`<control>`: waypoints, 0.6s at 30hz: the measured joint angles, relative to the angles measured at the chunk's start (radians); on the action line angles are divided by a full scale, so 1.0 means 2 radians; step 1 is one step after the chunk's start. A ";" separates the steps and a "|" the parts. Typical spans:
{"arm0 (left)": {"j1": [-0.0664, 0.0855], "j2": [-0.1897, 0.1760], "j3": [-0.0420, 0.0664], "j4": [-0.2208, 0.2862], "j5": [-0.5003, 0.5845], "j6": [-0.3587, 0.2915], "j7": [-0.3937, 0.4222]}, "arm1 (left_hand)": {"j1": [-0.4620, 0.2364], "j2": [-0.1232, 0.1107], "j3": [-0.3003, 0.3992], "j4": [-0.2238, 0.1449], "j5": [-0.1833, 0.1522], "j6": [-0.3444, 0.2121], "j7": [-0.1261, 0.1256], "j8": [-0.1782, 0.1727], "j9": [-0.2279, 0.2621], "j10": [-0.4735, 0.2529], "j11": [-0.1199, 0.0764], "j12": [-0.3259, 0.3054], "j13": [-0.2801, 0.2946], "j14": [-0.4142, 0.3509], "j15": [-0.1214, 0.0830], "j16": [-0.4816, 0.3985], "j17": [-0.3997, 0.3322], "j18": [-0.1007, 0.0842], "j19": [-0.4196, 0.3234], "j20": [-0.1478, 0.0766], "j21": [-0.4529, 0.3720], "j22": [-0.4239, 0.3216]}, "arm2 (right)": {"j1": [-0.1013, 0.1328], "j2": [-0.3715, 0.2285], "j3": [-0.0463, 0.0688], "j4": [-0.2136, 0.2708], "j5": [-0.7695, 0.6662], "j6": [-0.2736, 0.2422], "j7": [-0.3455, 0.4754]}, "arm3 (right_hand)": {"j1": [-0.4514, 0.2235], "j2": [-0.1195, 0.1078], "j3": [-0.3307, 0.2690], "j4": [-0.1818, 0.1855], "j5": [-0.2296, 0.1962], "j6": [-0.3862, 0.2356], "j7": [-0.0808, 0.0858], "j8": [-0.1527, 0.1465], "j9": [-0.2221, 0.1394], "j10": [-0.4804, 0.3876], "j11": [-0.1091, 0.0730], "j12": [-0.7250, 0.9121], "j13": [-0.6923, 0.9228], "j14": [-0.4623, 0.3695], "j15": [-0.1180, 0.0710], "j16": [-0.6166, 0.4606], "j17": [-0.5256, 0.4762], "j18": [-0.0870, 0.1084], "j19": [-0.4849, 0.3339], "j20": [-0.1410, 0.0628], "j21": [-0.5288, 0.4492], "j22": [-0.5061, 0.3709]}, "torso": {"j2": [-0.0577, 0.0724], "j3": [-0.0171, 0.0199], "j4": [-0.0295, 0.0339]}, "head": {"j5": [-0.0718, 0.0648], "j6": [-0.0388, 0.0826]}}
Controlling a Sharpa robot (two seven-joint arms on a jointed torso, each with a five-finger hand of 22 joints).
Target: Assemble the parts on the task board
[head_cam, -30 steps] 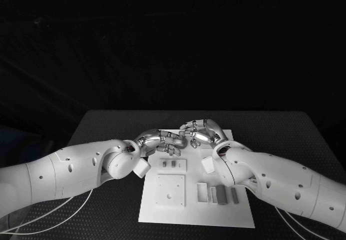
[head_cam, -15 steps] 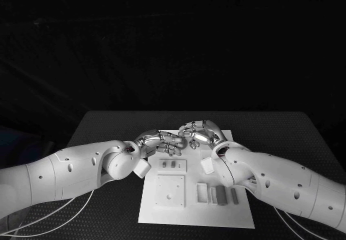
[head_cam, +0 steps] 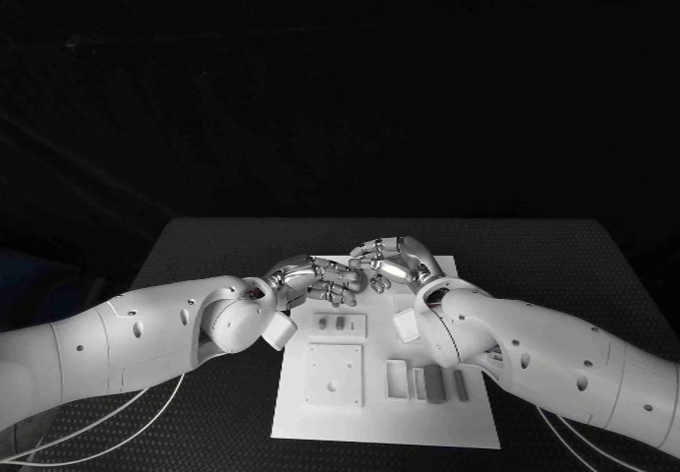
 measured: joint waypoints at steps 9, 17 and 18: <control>0.000 0.000 0.000 -0.001 0.000 0.000 0.000 | 0.000 0.000 0.004 0.002 0.000 0.004 0.000 0.000 -0.001 0.005 -0.002 0.000 0.000 0.003 0.000 0.000 0.002 0.000 0.000 0.000 0.000 -0.002 | 0.000 0.000 0.000 0.000 0.002 0.002 0.000 | 0.000 0.000 0.000 0.000 0.000 -0.001 -0.001 0.000 0.000 0.001 -0.002 0.000 0.000 0.000 0.000 -0.002 0.000 0.000 0.000 0.000 0.000 0.000 | 0.000 0.0000 0.0000 | 0.000 0.000; 0.000 0.000 0.000 -0.001 0.001 0.000 -0.001 | -0.005 0.005 0.005 0.003 0.000 0.007 0.000 0.000 -0.003 0.006 0.000 0.000 -0.001 0.004 0.000 -0.002 0.004 0.000 0.000 0.000 0.000 -0.003 | 0.000 -0.001 0.000 0.001 0.002 0.003 0.000 | 0.000 0.000 0.000 0.000 -0.001 -0.001 -0.001 0.000 0.000 0.000 -0.002 0.000 0.001 0.000 0.000 -0.002 0.000 0.000 0.000 0.000 0.000 0.000 | 0.000 0.0000 0.0000 | -0.001 -0.001; 0.000 0.000 0.000 -0.001 0.001 0.000 -0.001 | -0.005 0.005 0.006 0.002 0.000 0.007 0.000 0.000 -0.003 0.008 -0.001 0.000 -0.001 0.004 0.000 -0.002 0.004 0.000 0.000 0.000 0.000 -0.003 | 0.000 -0.001 0.000 0.001 0.002 0.003 -0.001 | 0.000 0.000 0.000 0.000 -0.001 -0.001 -0.001 0.000 0.000 0.001 -0.002 0.000 0.001 0.000 0.000 -0.002 0.000 0.000 0.000 0.000 0.000 0.000 | 0.000 0.0000 0.0000 | -0.001 -0.001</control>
